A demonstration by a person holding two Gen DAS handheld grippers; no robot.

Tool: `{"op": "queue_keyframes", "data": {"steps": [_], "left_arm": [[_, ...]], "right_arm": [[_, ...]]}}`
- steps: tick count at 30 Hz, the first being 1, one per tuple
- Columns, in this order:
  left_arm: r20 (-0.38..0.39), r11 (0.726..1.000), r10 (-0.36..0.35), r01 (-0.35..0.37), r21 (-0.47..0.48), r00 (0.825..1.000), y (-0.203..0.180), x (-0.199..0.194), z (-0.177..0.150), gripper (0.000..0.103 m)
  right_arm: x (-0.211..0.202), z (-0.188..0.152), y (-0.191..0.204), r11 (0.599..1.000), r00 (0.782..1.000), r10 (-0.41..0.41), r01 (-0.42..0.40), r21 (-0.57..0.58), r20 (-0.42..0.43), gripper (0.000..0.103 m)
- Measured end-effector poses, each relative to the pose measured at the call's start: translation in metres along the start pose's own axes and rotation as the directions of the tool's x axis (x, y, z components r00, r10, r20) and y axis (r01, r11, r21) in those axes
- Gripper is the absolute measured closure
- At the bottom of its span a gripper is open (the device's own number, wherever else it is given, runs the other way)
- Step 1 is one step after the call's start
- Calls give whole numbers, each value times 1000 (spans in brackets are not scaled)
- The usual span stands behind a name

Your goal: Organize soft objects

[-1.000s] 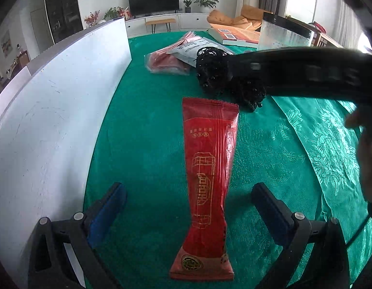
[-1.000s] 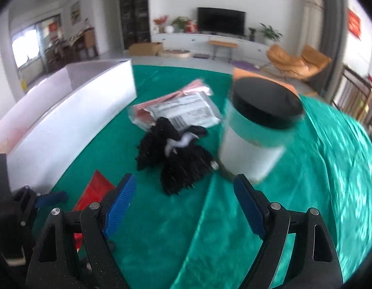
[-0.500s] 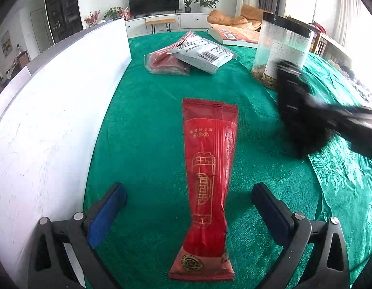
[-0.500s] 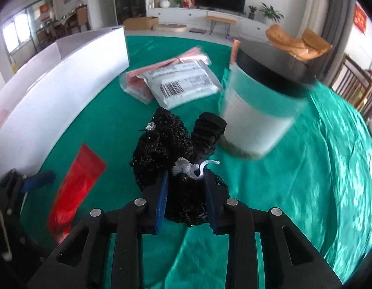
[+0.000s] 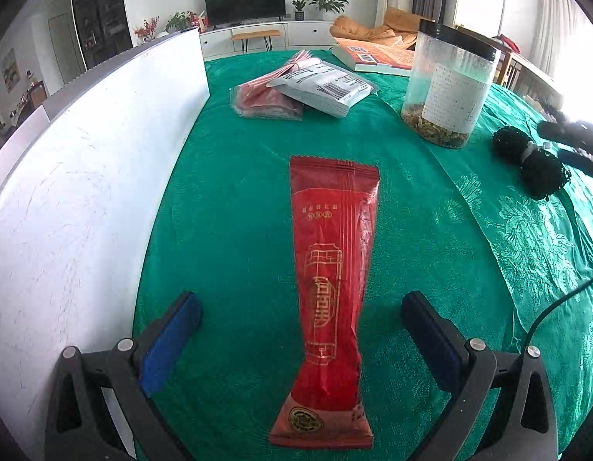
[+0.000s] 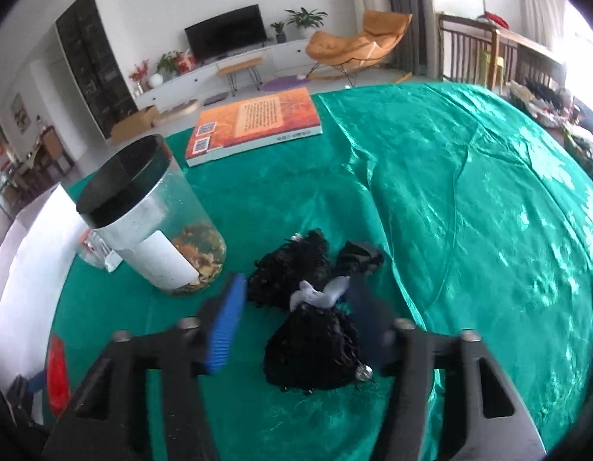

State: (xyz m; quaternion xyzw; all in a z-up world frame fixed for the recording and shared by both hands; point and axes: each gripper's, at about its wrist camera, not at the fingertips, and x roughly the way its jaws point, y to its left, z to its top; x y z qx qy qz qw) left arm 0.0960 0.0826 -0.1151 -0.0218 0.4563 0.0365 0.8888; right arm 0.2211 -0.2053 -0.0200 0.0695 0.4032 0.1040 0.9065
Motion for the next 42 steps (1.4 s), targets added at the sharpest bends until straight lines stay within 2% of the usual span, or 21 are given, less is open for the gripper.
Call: {"op": "queue_keyframes", "data": {"steps": [2,4,5,10,13,14,20,42], "left_arm": [[0,1000,0,0,0,1000,0,0,0,0],[0,1000,0,0,0,1000,0,0,0,0],[0,1000,0,0,0,1000,0,0,0,0],[0,1000,0,0,0,1000,0,0,0,0],[0,1000,0,0,0,1000,0,0,0,0],[0,1000,1,-1,0,1000,0,0,0,0],[0,1000,0,0,0,1000,0,0,0,0],[-1,1000,1,-1,0,1000,-1,-1,1,0]], "right_arm": [[-17,-16,-5,999,999,8,-9,34,40,28],[-29,-37,1,999,998,-22,20,31,53,27],[-32,-47,7,999,998,-42,41,18,55,22],[-15,-90,28,982,985,-164,158,-107,-55,21],[-13,-89,28,977,981,-189,182,-115,-53,21],[-11,-89,26,978,980,-189,182,-107,-67,17],[-12,-90,23,979,980,-185,178,-95,-71,15],[-11,-91,22,980,980,-184,177,-93,-71,15]]}}
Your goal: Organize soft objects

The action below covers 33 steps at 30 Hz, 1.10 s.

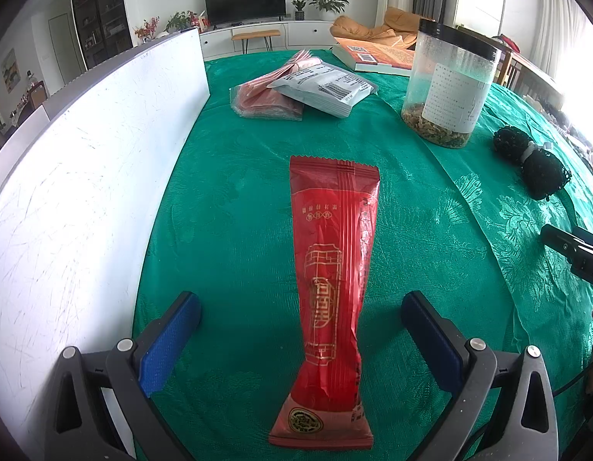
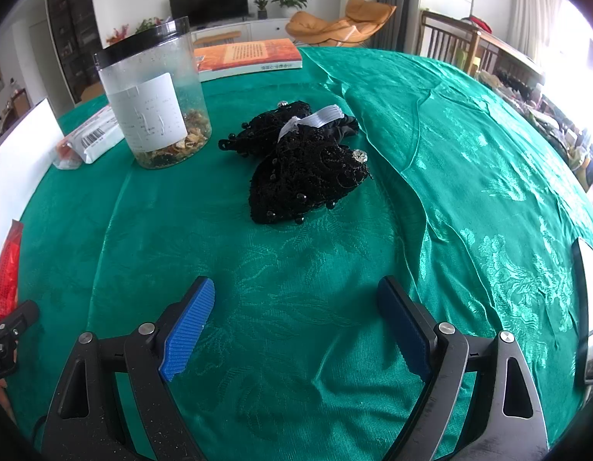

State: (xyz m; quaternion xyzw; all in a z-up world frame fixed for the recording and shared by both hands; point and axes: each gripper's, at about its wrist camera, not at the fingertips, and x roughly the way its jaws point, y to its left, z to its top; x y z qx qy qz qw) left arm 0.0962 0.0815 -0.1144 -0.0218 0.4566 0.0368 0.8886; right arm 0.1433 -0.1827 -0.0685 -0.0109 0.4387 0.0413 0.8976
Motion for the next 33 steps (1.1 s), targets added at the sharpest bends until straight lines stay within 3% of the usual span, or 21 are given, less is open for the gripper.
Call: {"op": "queue_keyframes", "data": {"steps": [4,6,8,10,12,13,14,15,17,19,22,24,28,31,33], "left_arm": [[-114,1000,-6,7,13,993,-1,-2,8,0],[-106,1000,-18,20,17,994,-1,-9,11,0],[-106,999,-20,22,23,994,-2,-13,14,0],[-126,999,-25,30,37,992,-6,-10,16,0],[-149,999,-20,27,45,989,-8,-4,18,20],[-138,998,-33,39,44,990,-8,-7,19,51],[-129,998,-34,40,45,991,-7,-12,22,91],[-133,998,-51,56,35,990,-5,-17,26,89],[-95,994,-107,106,-14,990,2,-33,31,89],[-49,987,-153,150,-58,987,9,-55,38,89],[15,954,-264,264,-143,964,26,-94,48,89],[73,937,-297,305,-171,952,45,-126,53,89],[167,952,-208,238,-191,964,103,-182,55,89],[171,968,-58,97,-231,984,157,-209,42,87],[141,965,69,-30,-262,988,190,-218,28,70]], "right_arm": [[4,3,0,999,999,32,-32,-12,-11,9],[10,19,-6,998,994,64,-66,-21,-85,9],[14,42,-26,982,977,178,-168,91,-118,10],[15,66,-36,974,975,197,-182,138,-102,10],[29,85,-28,989,978,145,-137,64,-147,11],[38,91,-24,995,980,103,-100,27,-170,15],[44,95,-24,997,984,77,-75,16,-162,50],[49,97,-28,997,984,74,-71,24,-164,70],[46,103,-39,994,984,90,-78,83,-157,68],[19,112,-41,994,995,79,-74,78,-67,68],[-33,128,-28,994,994,97,-99,40,51,68],[-69,134,-5,990,985,144,-144,-14,96,68],[-131,135,72,941,941,315,-294,-166,120,68],[-166,122,135,848,869,491,-459,-266,63,67],[-180,109,181,775,815,580,-550,-310,4,66]]}}
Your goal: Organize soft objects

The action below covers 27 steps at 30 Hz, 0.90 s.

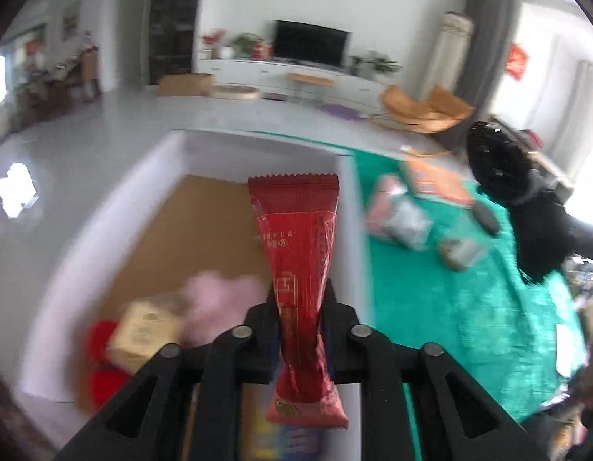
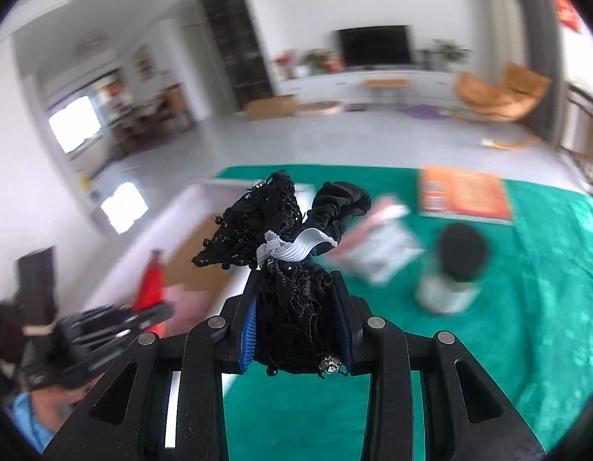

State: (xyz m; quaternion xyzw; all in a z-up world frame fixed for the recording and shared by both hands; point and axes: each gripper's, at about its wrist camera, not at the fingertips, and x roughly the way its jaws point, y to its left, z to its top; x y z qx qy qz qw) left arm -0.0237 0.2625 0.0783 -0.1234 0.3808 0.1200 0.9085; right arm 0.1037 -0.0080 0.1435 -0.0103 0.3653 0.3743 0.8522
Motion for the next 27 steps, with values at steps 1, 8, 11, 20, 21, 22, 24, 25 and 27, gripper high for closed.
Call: {"op": "queue_keyframes", "data": {"steps": [1,8,11,20,21,22,24,25,27], "left_arm": [[-3,999,48,-48,-12,999,15,-1,-3,34],[44,974,176,-167,-154,983,77,-19,-17,0],[60,982,125,-115,-150,990,59,-14,-16,0],[6,972,-180,177,152,984,-100,23,-17,0],[-18,965,-190,190,181,982,-117,28,-20,0],[-44,956,-195,200,213,980,-134,35,-23,0],[-81,937,-203,217,274,976,-164,45,-26,0],[-97,927,-198,219,306,975,-177,49,-28,0],[-127,896,-186,222,385,974,-200,61,-28,0]], "right_arm": [[11,-1,21,999,999,51,-51,-16,-20,60],[62,-35,69,975,972,197,-208,-77,-129,20],[66,-69,38,993,995,28,-39,-112,-101,20],[49,-179,-100,917,920,-378,388,95,-108,20],[45,-184,-105,907,913,-395,405,115,-99,20],[42,-191,-108,898,908,-409,418,136,-89,20],[37,-193,-117,891,909,-406,417,182,-96,20],[35,-192,-121,889,911,-403,413,198,-90,20],[35,-192,-128,884,913,-399,408,227,-87,20]]}}
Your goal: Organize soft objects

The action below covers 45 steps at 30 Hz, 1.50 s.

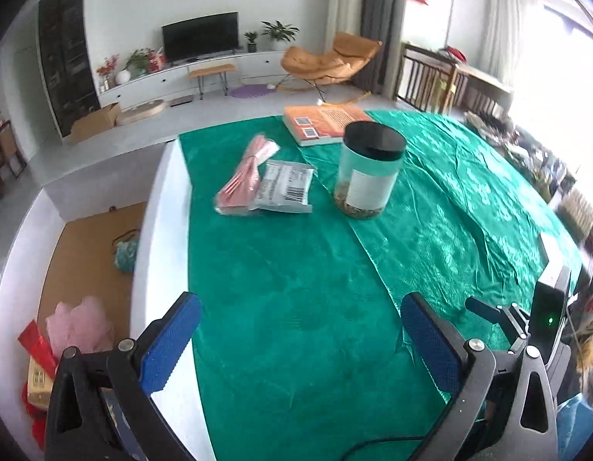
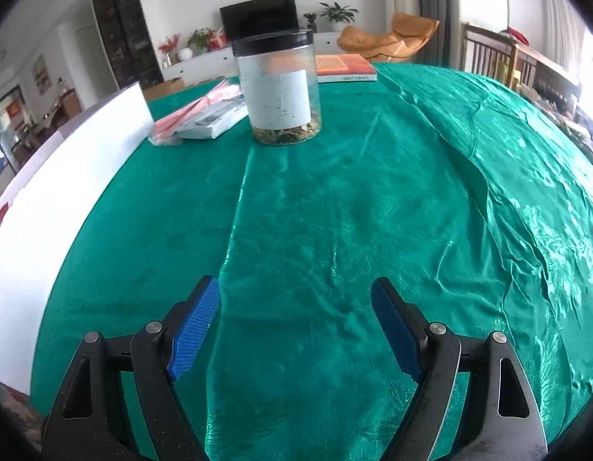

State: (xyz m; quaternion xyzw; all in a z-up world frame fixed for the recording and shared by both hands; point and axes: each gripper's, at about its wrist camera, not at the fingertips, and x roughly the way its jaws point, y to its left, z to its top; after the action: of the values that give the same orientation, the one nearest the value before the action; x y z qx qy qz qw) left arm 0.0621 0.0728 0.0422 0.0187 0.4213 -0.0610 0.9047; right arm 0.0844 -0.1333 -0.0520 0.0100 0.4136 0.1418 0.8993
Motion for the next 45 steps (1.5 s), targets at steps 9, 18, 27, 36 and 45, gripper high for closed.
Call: {"op": "queue_keyframes", "data": {"steps": [9,18,27,36,45], "left_arm": [[-82,998,57,-56,11,995,27,94,55,0],[-98,995,98,-99,-13,990,55,192,107,1],[-169,992,97,-82,94,981,33,248,104,14],[-247,999,36,-38,-6,968,23,186,57,34],[-208,952,-290,304,39,934,-45,135,18,12]], "right_arm": [[-2,-18,-11,998,999,28,-26,61,-23,19],[1,-20,-5,1000,999,5,-4,23,-31,16],[3,-19,-4,1000,999,1,0,14,-33,14],[4,-17,-6,1000,1000,7,-6,21,-29,14],[-8,-18,-54,964,998,40,-50,262,43,16]]}}
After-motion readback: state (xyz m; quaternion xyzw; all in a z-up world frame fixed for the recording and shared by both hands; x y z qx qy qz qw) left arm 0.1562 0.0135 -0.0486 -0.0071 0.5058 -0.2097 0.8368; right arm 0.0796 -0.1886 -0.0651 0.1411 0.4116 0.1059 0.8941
